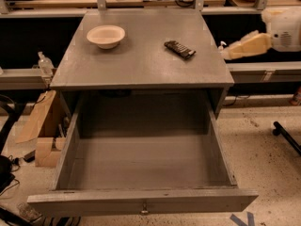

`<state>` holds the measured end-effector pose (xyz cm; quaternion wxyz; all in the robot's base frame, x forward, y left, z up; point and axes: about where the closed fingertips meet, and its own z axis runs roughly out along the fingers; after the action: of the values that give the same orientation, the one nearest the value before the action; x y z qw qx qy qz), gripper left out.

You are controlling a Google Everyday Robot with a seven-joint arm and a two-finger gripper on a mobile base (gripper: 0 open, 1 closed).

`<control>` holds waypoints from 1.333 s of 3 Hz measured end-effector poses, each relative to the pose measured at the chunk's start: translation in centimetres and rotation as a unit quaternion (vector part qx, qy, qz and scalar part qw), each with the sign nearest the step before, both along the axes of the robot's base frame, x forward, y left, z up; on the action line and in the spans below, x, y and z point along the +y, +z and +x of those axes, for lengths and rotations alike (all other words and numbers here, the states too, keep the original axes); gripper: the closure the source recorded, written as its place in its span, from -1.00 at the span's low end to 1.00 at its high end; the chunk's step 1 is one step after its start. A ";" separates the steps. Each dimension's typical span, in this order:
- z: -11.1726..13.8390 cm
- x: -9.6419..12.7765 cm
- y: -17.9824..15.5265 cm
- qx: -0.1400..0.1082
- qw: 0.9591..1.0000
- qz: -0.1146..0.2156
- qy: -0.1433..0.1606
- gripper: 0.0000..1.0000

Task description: Place rxbar chocolate into top drawer

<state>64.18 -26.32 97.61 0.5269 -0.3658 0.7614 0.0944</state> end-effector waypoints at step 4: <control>17.1 6.4 -5.5 0.000 0.998 0.067 0.002 -1.00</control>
Offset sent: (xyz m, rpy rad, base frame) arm 0.1844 0.0328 -0.0255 0.2698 -0.0962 0.0443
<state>81.30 -19.92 92.11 0.5497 -0.3316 0.7526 0.1463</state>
